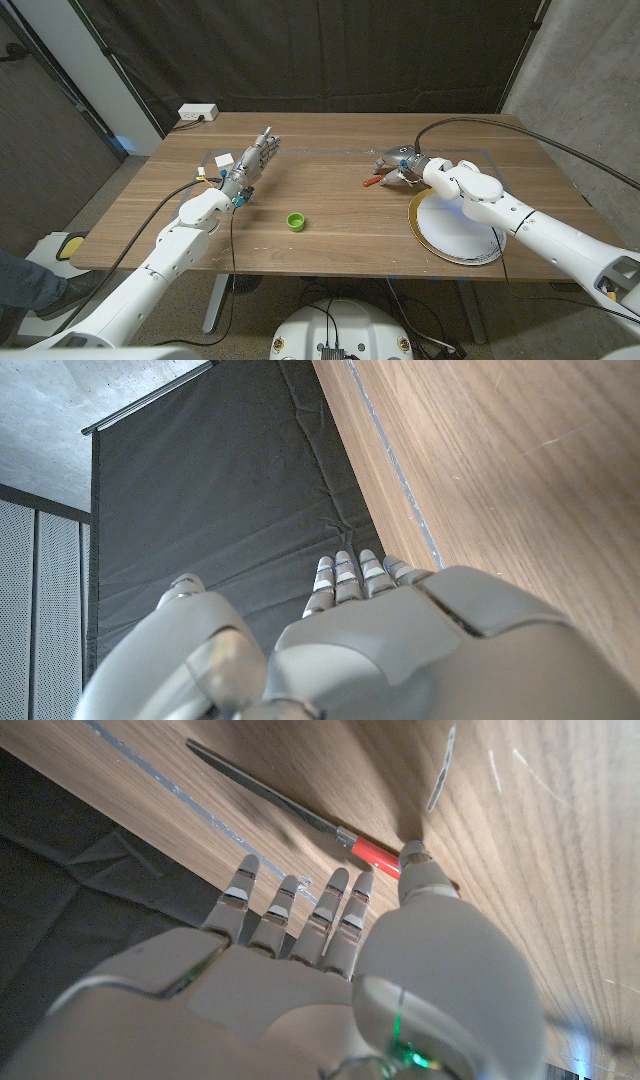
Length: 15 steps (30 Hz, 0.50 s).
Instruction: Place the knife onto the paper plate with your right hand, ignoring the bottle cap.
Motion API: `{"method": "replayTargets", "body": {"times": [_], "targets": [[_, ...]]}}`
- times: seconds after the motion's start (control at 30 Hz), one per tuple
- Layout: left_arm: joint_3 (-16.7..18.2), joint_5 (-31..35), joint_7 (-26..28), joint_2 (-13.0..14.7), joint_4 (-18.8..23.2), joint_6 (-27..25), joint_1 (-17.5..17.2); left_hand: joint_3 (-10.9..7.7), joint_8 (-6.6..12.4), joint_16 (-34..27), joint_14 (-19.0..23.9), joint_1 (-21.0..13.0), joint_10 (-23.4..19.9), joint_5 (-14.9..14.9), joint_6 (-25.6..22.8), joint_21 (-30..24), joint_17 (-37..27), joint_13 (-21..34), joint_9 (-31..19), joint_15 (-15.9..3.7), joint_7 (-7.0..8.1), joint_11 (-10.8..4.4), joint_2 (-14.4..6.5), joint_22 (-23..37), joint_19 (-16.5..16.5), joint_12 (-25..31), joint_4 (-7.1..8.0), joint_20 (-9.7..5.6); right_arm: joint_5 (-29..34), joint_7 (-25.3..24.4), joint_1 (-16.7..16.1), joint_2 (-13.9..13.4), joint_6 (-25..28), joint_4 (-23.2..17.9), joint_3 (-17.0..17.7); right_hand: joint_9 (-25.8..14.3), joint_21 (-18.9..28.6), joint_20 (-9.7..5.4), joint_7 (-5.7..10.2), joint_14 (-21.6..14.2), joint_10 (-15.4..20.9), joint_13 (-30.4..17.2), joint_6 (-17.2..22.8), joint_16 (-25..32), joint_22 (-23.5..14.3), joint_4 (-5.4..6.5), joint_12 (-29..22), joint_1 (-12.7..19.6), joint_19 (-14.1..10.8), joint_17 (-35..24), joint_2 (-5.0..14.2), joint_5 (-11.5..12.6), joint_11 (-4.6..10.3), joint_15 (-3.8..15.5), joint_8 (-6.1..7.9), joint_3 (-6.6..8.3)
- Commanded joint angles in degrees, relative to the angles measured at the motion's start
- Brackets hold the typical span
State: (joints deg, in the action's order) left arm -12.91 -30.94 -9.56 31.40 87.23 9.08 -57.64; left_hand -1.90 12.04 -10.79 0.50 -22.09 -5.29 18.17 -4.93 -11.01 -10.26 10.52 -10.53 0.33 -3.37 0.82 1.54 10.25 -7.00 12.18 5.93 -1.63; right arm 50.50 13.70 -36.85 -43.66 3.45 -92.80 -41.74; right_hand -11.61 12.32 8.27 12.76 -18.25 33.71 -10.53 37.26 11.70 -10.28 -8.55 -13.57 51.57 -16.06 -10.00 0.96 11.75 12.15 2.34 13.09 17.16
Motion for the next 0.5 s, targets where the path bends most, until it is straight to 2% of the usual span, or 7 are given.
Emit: {"method": "replayTargets", "body": {"times": [0.03,0.2,0.27,0.33,0.4,0.43,0.5], "targets": [[0.05,-0.42,0.11,-0.49,-0.57,0.31,-0.20,0.39,-0.07,0.04,-0.06,0.02,-0.01,-0.08,-0.05,-0.08,-0.12,0.33,-0.30,-0.39,0.23,-0.25,-0.34,0.22,-0.50,-0.19,0.05,-0.11,2.74,-3.87,-0.60,0.11,0.32,1.72,-0.74,-0.37,-0.33,-0.71,0.05,-2.96,5.79,-0.26,5.57,-0.30,-0.30,0.05,-1.33,1.64,-0.31,-0.16,0.01,0.21,0.09,6.43,1.72,0.47],[0.12,-0.85,0.09,-0.91,-1.06,0.58,-0.40,0.44,-0.04,0.01,0.01,0.01,-0.10,-0.10,-0.21,-0.11,-0.12,0.33,-0.30,-0.58,0.23,-0.30,-0.38,0.22,-0.52,-0.18,0.06,-0.12,4.79,-6.19,-1.06,-0.01,0.67,2.72,-1.37,-0.47,-0.74,-1.40,0.11,-5.90,10.87,-0.27,8.95,-0.34,-0.33,-0.23,-1.88,3.26,0.75,-0.10,-0.15,0.53,0.17,7.43,2.41,0.89],[0.22,-1.10,0.00,-1.04,-1.14,0.73,-0.51,0.46,-0.06,0.01,0.00,0.01,-0.13,-0.10,-0.21,-0.13,-0.12,0.33,-0.30,-0.61,0.17,-0.33,-0.40,0.22,-0.53,-0.18,0.06,-0.17,5.30,-7.05,-1.19,-0.06,0.66,3.05,-1.49,-0.53,-0.58,-1.69,0.11,-7.28,13.17,-0.27,10.56,-0.30,-0.31,-0.20,-2.00,3.88,0.37,-0.15,-0.23,0.69,0.23,7.52,2.79,1.05],[0.28,-1.12,0.05,-1.10,-1.13,0.91,-0.60,0.49,-0.05,0.01,0.01,0.00,-0.18,-0.11,-0.26,-0.14,-0.12,0.33,-0.30,-0.59,0.21,-0.38,-0.41,0.23,-0.54,-0.17,0.07,-0.19,6.05,-8.71,-1.48,0.02,0.96,3.41,-1.54,-0.63,-0.34,-2.79,0.14,-8.84,15.85,-0.28,12.82,-0.32,-0.31,-0.13,-2.09,4.52,-0.48,-0.18,-0.27,0.87,0.26,7.71,3.43,1.20],[0.34,-1.18,0.10,-1.19,-1.12,1.08,-0.65,0.52,-0.06,-0.02,0.06,0.00,-0.18,-0.12,-0.27,-0.15,-0.12,0.33,-0.30,-0.68,0.25,-0.36,-0.43,0.23,-0.54,-0.17,0.07,-0.16,7.28,-10.10,-1.61,0.14,1.53,3.77,-1.80,-1.41,-0.50,-7.36,0.16,-13.43,20.24,-0.15,16.53,0.03,-0.37,0.25,-2.17,5.03,-0.32,-0.22,-0.33,1.27,0.02,8.28,5.12,1.12],[0.37,-1.24,0.06,-1.24,-1.13,1.18,-0.67,0.53,-0.08,-0.01,0.04,0.00,-0.19,-0.12,-0.23,-0.15,-0.12,0.33,-0.30,-0.69,0.28,-0.37,-0.44,0.23,-0.56,-0.17,0.08,-0.17,7.42,-10.17,-1.64,0.28,1.80,3.89,-1.82,-1.81,-0.59,-8.56,0.14,-14.68,21.41,-0.12,17.58,-0.05,-0.40,0.28,-2.10,5.24,0.00,-0.19,-0.37,1.42,-0.02,8.54,5.78,1.20],[0.36,-1.37,-0.06,-1.31,-1.13,1.22,-0.65,0.55,-0.09,-0.01,0.04,0.00,-0.22,-0.14,-0.25,-0.17,-0.12,0.33,-0.30,-0.68,0.24,-0.38,-0.45,0.23,-0.56,-0.17,0.08,-0.17,7.72,-10.59,-1.50,0.49,1.90,4.47,-1.99,-2.60,-0.32,-9.62,0.13,-17.81,25.56,-0.16,19.04,-0.19,-0.42,0.44,-2.45,5.56,-0.59,-0.13,-0.57,1.80,-0.25,8.81,7.04,1.33]]}}
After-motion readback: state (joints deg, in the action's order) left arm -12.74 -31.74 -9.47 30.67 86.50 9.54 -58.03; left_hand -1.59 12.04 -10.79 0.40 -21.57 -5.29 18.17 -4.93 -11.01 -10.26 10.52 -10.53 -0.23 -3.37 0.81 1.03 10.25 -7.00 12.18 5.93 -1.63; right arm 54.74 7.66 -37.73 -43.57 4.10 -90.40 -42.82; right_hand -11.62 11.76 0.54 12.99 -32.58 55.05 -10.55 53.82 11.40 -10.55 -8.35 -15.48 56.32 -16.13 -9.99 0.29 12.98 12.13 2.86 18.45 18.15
